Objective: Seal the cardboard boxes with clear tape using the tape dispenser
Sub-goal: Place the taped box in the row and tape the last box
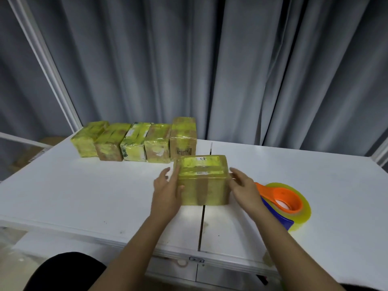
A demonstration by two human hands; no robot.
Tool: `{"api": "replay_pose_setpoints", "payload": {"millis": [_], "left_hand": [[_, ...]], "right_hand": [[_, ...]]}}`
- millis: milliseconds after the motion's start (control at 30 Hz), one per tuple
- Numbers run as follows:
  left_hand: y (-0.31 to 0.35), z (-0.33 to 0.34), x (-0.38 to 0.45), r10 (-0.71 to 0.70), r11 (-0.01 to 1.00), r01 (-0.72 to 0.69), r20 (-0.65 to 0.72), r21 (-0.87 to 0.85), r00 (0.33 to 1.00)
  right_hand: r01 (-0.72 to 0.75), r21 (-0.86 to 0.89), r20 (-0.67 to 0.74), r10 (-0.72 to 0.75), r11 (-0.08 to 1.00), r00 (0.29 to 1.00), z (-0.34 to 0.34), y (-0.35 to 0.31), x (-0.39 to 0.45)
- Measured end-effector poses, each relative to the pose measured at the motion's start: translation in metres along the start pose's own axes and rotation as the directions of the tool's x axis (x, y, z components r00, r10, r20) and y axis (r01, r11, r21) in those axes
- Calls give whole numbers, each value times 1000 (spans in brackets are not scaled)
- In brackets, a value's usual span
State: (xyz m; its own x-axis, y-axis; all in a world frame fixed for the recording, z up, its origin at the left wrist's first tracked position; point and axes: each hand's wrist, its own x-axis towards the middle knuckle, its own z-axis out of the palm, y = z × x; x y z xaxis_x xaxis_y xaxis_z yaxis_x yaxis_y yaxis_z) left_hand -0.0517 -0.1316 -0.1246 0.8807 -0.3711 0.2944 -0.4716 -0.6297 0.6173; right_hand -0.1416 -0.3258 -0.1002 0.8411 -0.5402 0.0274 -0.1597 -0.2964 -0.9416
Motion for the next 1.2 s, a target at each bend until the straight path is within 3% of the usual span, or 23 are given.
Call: {"api": "replay_pose_setpoints", "payload": {"millis": [100,267,367,433,567,667,800,867,967,1033,1100,1200], "left_hand": [[11,-13,-4,-93,994,99,-117,49,989],[43,-11,-17,-231,945,228,16,-236,973],[47,-3,-17,-246,941,251,48,-226,968],[48,3,-11,-248,942,251,42,-221,968],[50,13,4,-214,938,225,68,-265,974],[52,18,12,-182,933,213,130,-291,975],[55,20,30,-76,929,168,272,-331,959],[57,22,39,-41,927,166,349,-336,936],[63,26,54,45,927,118,416,-357,908],[67,28,64,104,939,58,439,-340,892],[69,29,72,163,963,-57,402,-263,901],[79,31,72,247,955,-200,218,-219,944]], "right_hand": [[48,37,-18,-47,998,999,24,5,-18],[153,56,3,-153,987,988,26,25,-44],[238,-291,-186,-298,927,936,-6,44,-48],[168,-602,-254,-386,780,887,-32,61,-43],[-126,-797,-262,-151,591,953,-61,77,-35],[-145,-857,-166,2,494,986,-68,73,-28],[-131,-805,-176,-22,579,984,-80,66,-22],[-94,-722,-235,-115,685,965,-87,68,-23],[78,-477,-330,-261,875,907,-95,65,-32],[162,-375,-335,-296,913,894,-95,56,-39],[190,-330,-334,-303,925,892,-93,47,-44],[109,-200,-362,-177,974,915,-86,46,-49]]}}
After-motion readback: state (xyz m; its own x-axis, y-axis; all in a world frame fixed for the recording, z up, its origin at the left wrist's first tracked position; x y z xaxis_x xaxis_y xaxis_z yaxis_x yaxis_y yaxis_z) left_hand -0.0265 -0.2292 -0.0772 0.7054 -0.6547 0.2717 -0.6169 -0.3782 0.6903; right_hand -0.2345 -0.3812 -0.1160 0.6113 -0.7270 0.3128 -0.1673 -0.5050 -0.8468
